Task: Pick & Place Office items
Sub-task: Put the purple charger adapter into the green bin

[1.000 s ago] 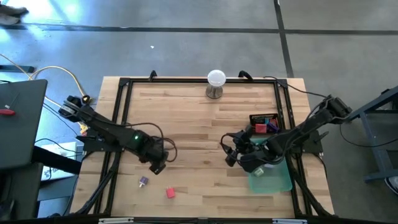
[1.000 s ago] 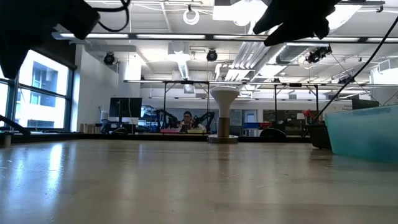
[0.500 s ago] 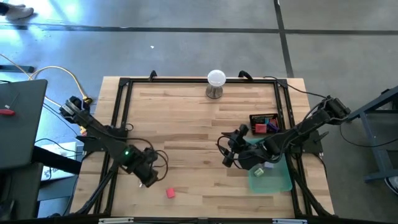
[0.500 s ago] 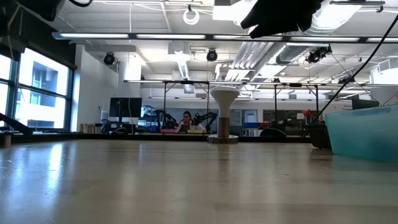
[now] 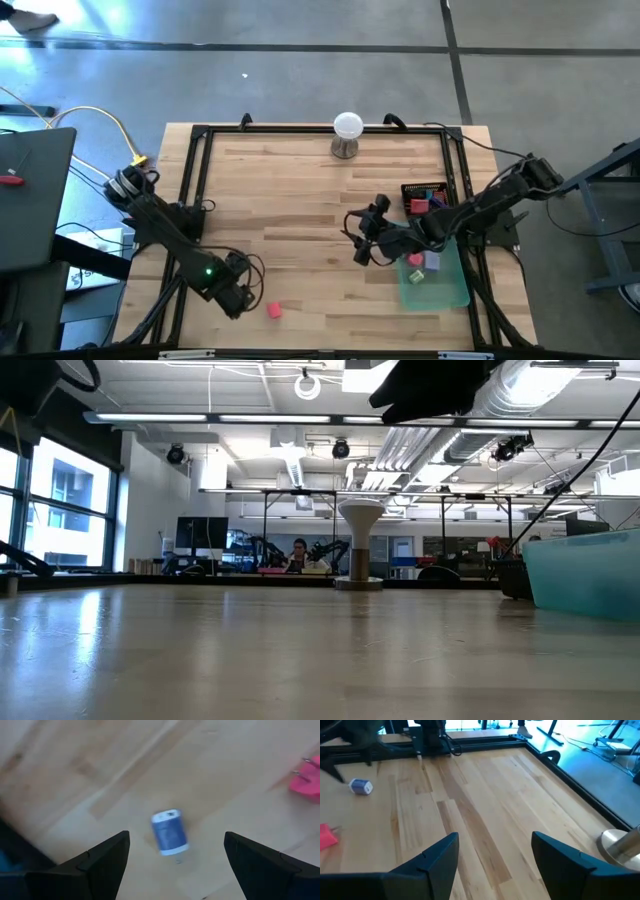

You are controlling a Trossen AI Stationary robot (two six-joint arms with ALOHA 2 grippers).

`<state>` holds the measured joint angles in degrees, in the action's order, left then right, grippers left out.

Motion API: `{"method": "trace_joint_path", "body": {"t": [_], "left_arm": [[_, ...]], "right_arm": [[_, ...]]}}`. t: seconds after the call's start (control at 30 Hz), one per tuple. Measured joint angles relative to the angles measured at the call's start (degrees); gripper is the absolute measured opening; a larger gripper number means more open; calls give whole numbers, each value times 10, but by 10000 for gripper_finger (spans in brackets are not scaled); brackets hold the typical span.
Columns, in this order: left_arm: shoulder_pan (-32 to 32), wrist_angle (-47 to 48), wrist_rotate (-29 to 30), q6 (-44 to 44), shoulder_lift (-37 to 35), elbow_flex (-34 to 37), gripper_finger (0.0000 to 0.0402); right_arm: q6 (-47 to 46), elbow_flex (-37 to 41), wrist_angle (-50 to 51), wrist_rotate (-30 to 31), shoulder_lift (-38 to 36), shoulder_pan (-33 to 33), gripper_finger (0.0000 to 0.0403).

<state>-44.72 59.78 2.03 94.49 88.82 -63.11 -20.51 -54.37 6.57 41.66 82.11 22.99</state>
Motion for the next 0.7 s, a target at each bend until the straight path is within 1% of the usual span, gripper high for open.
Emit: {"method": "trace_joint_path", "body": {"t": [0.17,0.27,0.37,0.5,0.7], "left_arm": [[-3,-47,-32,-6,32,0,317],[-3,-56,-36,-11,51,0,317],[-2,-63,-41,7,65,0,317],[1,-63,-50,13,68,0,317],[-9,-59,-47,34,71,5,317]], "right_arm": [[-1,0,0,-24,0,-17,238],[-2,0,0,-55,0,-23,238],[-2,0,0,-80,0,-24,238],[-2,0,-5,-106,0,-24,238],[-2,0,-17,-121,0,-24,238]]}}
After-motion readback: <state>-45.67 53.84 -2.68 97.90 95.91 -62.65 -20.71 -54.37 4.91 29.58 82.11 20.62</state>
